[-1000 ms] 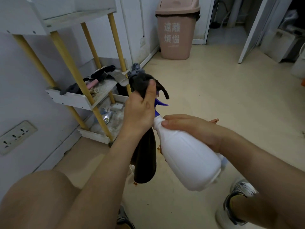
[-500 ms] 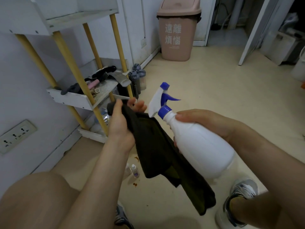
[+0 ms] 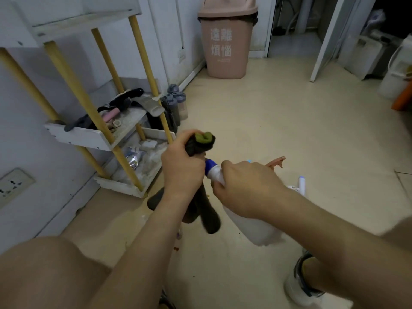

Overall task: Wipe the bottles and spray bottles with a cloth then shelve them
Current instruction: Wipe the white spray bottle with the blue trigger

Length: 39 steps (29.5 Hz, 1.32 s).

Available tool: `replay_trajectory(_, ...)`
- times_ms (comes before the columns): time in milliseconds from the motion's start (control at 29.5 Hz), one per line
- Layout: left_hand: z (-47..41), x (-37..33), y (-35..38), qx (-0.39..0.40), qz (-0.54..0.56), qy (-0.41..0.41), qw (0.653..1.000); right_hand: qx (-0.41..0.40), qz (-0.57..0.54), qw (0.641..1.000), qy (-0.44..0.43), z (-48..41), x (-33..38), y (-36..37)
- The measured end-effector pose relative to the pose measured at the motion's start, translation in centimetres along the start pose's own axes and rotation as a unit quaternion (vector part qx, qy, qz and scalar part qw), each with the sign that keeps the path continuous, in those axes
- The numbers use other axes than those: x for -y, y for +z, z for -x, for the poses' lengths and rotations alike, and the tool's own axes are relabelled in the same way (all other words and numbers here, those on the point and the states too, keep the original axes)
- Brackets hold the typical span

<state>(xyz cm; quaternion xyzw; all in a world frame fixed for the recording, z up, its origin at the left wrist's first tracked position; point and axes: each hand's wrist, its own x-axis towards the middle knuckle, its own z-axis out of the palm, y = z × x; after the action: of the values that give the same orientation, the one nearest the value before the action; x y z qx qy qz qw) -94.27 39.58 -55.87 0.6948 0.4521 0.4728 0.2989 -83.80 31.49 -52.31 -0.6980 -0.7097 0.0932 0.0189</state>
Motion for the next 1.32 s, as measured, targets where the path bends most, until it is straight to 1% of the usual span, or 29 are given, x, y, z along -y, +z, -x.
replay_trajectory(34, 0.0, 0.0, -0.1, -0.005, -0.041, 0.014, 0.999, -0.027, 0.021, 0.999, 0.001, -0.1, 0.0, 0.5)
replay_trajectory(102, 0.0, -0.3, -0.2, -0.02, -0.053, 0.011, 0.998, -0.056, 0.026, 0.998, 0.017, -0.5, -0.5, 1.2)
replay_trajectory(136, -0.1, -0.5, -0.4, -0.037, -0.003, -0.03, 0.999, -0.042, -0.003, 0.998, 0.036, -0.9, -1.1, 1.2)
replay_trajectory(169, -0.6, -0.8, -0.8, -0.057, 0.08, -0.098, 0.99, -0.008, -0.055, 0.997, 0.061, -1.3, -1.8, 0.9)
replay_trajectory(203, -1.1, -1.3, -1.4, -0.059, 0.202, -0.177, 0.961, 0.03, -0.123, 0.988, 0.083, -1.7, -2.6, 0.4)
replay_trajectory(237, -1.5, -1.1, -2.1, -0.035, 0.347, -0.238, 0.907, 0.054, -0.179, 0.978, 0.098, -1.9, -3.2, -0.3)
replay_trajectory(271, -1.7, -0.5, -2.7, -0.007, 0.462, -0.261, 0.848, 0.058, -0.203, 0.972, 0.104, -1.9, -3.6, -0.9)
replay_trajectory(305, -1.8, -0.2, -3.3, 0.008, 0.522, -0.275, 0.807, 0.049, -0.206, 0.972, 0.102, -1.8, -3.7, -1.3)
replay_trajectory(339, -1.8, -0.2, -3.6, 0.018, 0.536, -0.272, 0.799, 0.032, -0.187, 0.977, 0.093, -1.7, -3.5, -1.5)
replay_trajectory(373, -1.6, -0.2, -3.6, 0.034, 0.532, -0.266, 0.803, 0.011, -0.14, 0.987, 0.078, -1.5, -3.0, -1.6)
replay_trajectory(407, -1.4, -0.1, -3.2, 0.043, 0.499, -0.259, 0.826, -0.015, -0.077, 0.995, 0.063, -1.1, -2.2, -1.5)
replay_trajectory(474, -0.8, -0.5, -2.2, 0.045, 0.42, -0.254, 0.87, -0.075, 0.017, 0.996, 0.039, -0.4, -0.7, -0.8)
replay_trajectory(542, -0.7, -1.1, -1.6, 0.006, 0.361, -0.25, 0.898, -0.101, 0.046, 0.993, 0.026, -0.2, 0.0, 0.2)
replay_trajectory(576, -0.6, -1.0, -1.4, -0.021, 0.327, -0.241, 0.914, -0.097, 0.04, 0.994, 0.018, -0.2, 0.0, 0.5)
replay_trajectory(610, -0.6, -0.7, -1.3, -0.043, 0.316, -0.232, 0.919, -0.08, 0.014, 0.997, 0.008, -0.4, -0.3, 0.7)
replay_trajectory(644, -0.5, -0.6, -1.2, -0.057, 0.329, -0.228, 0.915, -0.041, -0.035, 0.999, 0.006, -0.7, -0.7, 0.6)
replay_trajectory(678, -0.4, -0.8, -1.3, -0.053, 0.363, -0.237, 0.9, 0.006, -0.112, 0.994, 0.013, -1.0, -1.2, 0.4)
replay_trajectory(712, -0.3, -0.9, -1.4, -0.037, 0.412, -0.25, 0.875, 0.045, -0.209, 0.976, 0.026, -1.2, -1.8, 0.1)
replay_trajectory(779, -0.3, -0.5, -1.3, -0.02, 0.495, -0.275, 0.824, 0.089, -0.389, 0.915, 0.06, -1.3, -2.4, -0.3)
replay_trajectory(813, -0.1, -0.5, -1.1, -0.015, 0.506, -0.279, 0.816, 0.092, -0.448, 0.886, 0.073, -1.3, -2.5, -0.3)
replay_trajectory(847, 0.2, -0.5, -0.7, -0.013, 0.471, -0.277, 0.838, 0.082, -0.497, 0.86, 0.079, -1.3, -2.4, -0.1)
replay_trajectory(915, 1.2, -1.4, 0.3, -0.002, 0.311, -0.269, 0.911, 0.027, -0.572, 0.815, 0.087, -1.3, -1.4, 0.5)
replay_trajectory(949, 1.7, -1.9, 0.5, 0.006, 0.256, -0.266, 0.929, -0.012, -0.581, 0.809, 0.09, -1.3, -0.9, 0.8)
replay_trajectory(983, 2.0, -2.1, 0.5, 0.022, 0.241, -0.263, 0.934, -0.048, -0.574, 0.813, 0.088, -1.3, -0.5, 1.2)
replay_trajectory(1050, 1.9, -2.2, 0.3, 0.04, 0.252, -0.255, 0.933, -0.105, -0.559, 0.819, 0.077, -1.3, -0.1, 1.8)
replay_trajectory(1118, 2.0, -2.2, 0.0, 0.043, 0.256, -0.25, 0.933, -0.134, -0.547, 0.824, 0.066, -1.4, 0.0, 2.1)
replay_trajectory(1220, 3.2, -2.1, -0.1, 0.103, 0.238, -0.235, 0.937, -0.152, -0.524, 0.833, 0.093, -2.2, -0.8, 1.9)
replay_trajectory(1254, 3.8, -1.9, 0.0, 0.129, 0.232, -0.227, 0.937, -0.168, -0.527, 0.825, 0.116, -2.5, -1.4, 1.7)
replay_trajectory(1321, 4.9, -1.1, 0.0, 0.185, 0.213, -0.218, 0.934, -0.222, -0.56, 0.779, 0.174, -3.2, -2.9, 1.3)
